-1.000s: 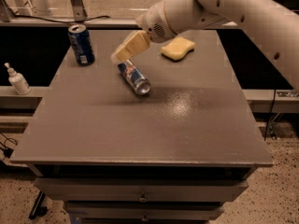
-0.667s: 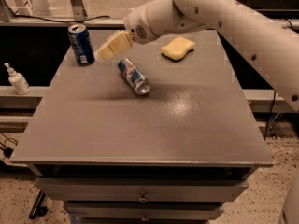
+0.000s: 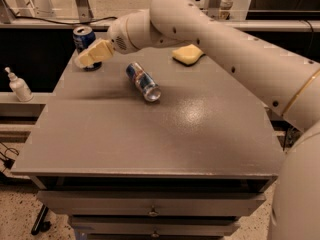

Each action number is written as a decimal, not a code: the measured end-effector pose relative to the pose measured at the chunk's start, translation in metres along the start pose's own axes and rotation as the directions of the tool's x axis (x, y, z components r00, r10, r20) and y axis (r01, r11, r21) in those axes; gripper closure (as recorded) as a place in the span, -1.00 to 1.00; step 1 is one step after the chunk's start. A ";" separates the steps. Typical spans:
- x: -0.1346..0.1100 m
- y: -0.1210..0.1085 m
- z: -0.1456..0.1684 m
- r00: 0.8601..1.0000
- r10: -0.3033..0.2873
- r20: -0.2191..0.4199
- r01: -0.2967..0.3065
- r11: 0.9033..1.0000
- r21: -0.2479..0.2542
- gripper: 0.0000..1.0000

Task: Pick pepsi can

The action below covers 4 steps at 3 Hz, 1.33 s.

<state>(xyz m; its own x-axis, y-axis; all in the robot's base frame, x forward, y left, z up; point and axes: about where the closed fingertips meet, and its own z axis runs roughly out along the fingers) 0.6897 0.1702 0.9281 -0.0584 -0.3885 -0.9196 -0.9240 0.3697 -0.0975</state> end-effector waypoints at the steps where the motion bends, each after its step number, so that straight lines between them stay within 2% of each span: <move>1: 0.005 -0.012 0.028 1.000 -0.010 0.015 0.010 1.000 0.018 -1.00; 3: 0.020 -0.042 0.066 0.997 0.046 0.065 -0.046 0.999 -0.002 -1.00; 4: 0.024 -0.047 0.079 0.988 0.117 0.104 -0.113 0.993 -0.040 -0.62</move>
Offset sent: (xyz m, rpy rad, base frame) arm 0.0791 0.0293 -0.0442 0.0823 -0.0002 -0.0225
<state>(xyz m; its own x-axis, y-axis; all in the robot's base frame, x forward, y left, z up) 0.7619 0.2098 0.8808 -0.1261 -0.2524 -0.9594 -0.9260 0.3768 0.0226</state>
